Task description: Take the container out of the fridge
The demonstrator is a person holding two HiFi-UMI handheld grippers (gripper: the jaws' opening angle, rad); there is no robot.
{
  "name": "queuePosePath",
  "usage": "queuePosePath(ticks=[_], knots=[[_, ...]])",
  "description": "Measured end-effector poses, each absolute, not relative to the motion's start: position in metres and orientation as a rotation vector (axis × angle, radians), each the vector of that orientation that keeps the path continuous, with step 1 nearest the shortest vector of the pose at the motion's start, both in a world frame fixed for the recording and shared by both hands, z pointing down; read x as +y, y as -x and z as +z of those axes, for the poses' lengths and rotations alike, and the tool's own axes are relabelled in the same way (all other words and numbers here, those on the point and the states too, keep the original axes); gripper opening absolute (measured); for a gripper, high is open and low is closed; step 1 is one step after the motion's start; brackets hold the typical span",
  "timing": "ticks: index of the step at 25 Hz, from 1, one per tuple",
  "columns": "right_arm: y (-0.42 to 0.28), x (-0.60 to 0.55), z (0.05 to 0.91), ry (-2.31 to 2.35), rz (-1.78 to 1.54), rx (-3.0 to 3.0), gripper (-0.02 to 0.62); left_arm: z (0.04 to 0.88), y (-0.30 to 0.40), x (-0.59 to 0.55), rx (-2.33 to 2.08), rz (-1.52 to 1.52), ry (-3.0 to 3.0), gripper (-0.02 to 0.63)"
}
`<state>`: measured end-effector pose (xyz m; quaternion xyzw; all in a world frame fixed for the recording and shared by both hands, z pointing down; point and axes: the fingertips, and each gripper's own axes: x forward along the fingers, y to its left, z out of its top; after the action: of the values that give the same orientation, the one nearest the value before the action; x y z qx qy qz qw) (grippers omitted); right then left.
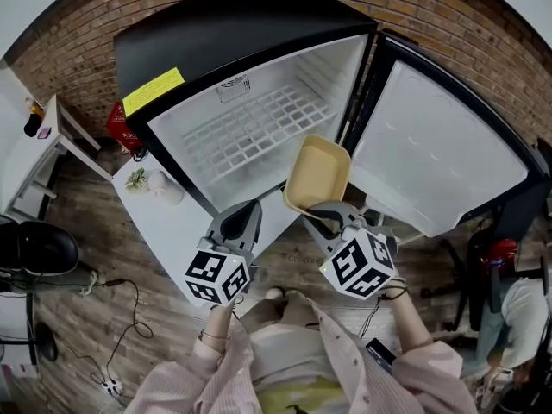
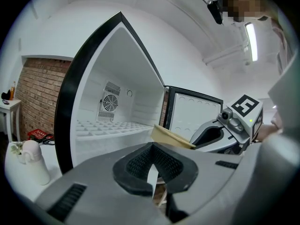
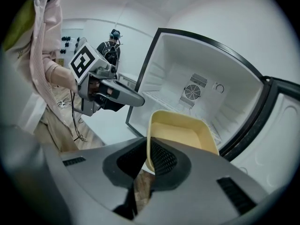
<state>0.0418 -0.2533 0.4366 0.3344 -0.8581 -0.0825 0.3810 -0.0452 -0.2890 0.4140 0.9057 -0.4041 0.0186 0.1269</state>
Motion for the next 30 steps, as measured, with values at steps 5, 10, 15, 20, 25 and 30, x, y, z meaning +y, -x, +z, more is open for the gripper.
queuePosePath(ticks=[5,10,15,20,25,30], knots=[[-0.044,-0.244,0.451,-0.829,-0.153,-2.197,0.025,0.421,0.046,-0.281,-1.191,0.066,-2.618,-0.008],[-0.042,-0.237,0.462,-0.797,-0.095,-2.211,0.023,0.429,0.048,-0.276,-1.204,0.081,-2.598,-0.008],[-0.038,-0.233,0.472,-0.750,-0.076,-2.213,0.023,0.432,0.049,-0.273,-1.220,0.085,-2.585,-0.008],[-0.037,-0.234,0.474,-0.741,-0.040,-2.227,0.021,0.435,0.051,-0.271,-1.236,0.088,-2.577,-0.008],[-0.036,-0.236,0.474,-0.740,-0.035,-2.231,0.021,0.435,0.052,-0.270,-1.245,0.088,-2.574,-0.008],[-0.035,-0.235,0.474,-0.727,-0.026,-2.241,0.021,0.431,0.053,-0.271,-1.255,0.082,-2.585,-0.008]])
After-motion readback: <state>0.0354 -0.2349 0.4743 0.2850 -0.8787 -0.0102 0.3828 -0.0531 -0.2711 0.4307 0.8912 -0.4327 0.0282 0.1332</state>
